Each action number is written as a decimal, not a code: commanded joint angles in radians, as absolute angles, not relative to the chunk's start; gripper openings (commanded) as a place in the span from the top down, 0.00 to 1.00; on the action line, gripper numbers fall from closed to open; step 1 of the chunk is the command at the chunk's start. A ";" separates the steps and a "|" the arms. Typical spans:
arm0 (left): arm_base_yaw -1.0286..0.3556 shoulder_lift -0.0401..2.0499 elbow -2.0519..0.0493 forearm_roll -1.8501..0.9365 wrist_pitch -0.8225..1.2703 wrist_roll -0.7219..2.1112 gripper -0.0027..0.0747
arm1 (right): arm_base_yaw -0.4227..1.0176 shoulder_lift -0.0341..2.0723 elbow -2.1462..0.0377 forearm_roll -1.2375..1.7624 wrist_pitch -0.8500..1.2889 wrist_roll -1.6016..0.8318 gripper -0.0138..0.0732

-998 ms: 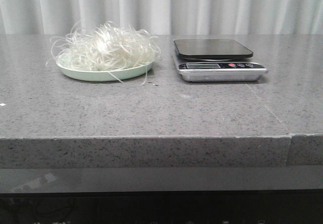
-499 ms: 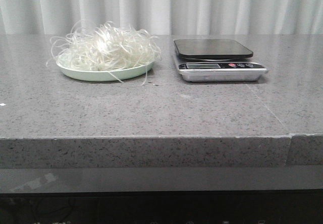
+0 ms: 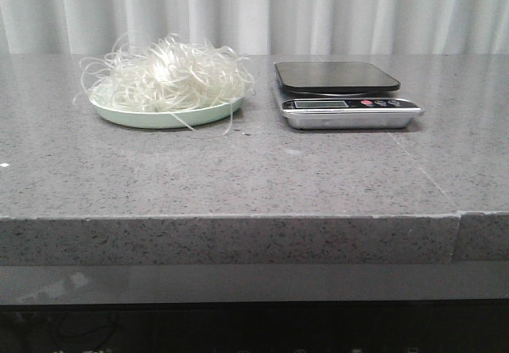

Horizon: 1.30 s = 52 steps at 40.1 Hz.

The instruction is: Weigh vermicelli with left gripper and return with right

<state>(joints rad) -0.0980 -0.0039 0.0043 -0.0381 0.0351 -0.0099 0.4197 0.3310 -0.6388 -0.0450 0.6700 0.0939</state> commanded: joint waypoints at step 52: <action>-0.097 -0.027 0.042 -0.048 -0.047 -0.016 0.76 | 0.031 -0.028 0.024 0.000 -0.035 0.091 0.65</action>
